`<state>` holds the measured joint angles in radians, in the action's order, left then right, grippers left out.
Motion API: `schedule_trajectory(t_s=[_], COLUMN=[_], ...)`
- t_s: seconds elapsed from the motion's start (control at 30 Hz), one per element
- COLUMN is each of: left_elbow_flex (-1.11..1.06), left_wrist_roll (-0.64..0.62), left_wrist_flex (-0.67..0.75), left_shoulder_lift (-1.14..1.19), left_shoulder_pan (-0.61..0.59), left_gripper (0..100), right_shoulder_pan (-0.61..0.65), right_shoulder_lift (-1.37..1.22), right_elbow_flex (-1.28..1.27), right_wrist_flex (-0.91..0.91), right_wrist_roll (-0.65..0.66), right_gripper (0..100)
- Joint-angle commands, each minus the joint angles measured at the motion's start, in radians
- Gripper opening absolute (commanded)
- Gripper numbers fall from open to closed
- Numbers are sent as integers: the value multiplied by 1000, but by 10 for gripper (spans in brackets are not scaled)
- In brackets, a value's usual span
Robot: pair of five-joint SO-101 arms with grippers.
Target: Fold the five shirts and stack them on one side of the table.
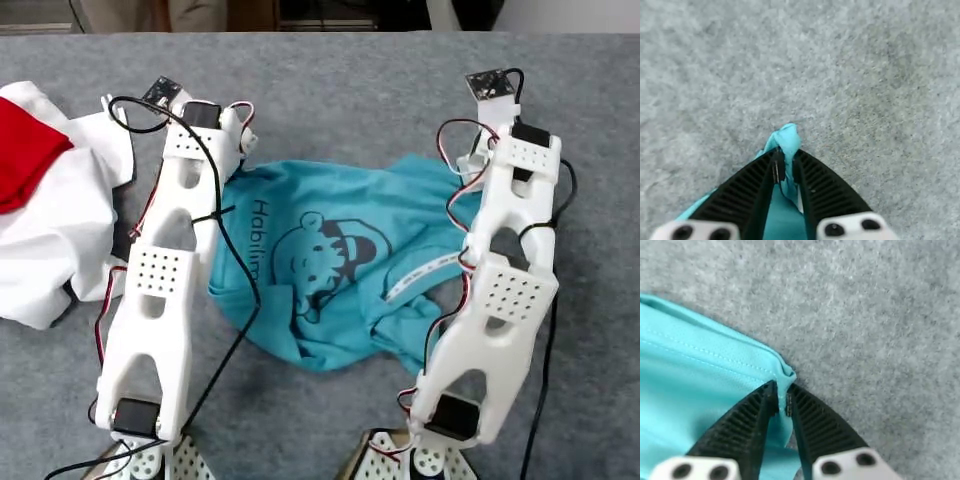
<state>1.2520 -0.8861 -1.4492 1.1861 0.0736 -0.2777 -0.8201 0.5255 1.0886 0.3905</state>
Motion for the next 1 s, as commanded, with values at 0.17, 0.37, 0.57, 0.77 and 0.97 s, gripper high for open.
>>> schedule_trajectory(t_s=[0.17, 0.37, 0.57, 0.77, 0.97], left_elbow_flex=[0, 192, 422, 422, 419], left_wrist_roll=[-5, 66, 193, 308, 494], left_wrist_flex=[-11, -164, -302, -308, -308], left_shoulder_lift=[-5, -48, -113, -308, -565], left_shoulder_pan=[-20, -31, -38, -84, -86], left_gripper=[19, 19, 19, 19, 19], right_shoulder_pan=[4, 18, 42, 111, 162], right_shoulder_lift=[5, 50, 168, 329, 492], right_elbow_flex=[47, 88, 208, 447, 776], right_wrist_flex=[6, 61, 176, 382, 473], right_wrist_roll=[8, 0, -52, -54, -49], right_gripper=[4, 4, 4, 4, 5])
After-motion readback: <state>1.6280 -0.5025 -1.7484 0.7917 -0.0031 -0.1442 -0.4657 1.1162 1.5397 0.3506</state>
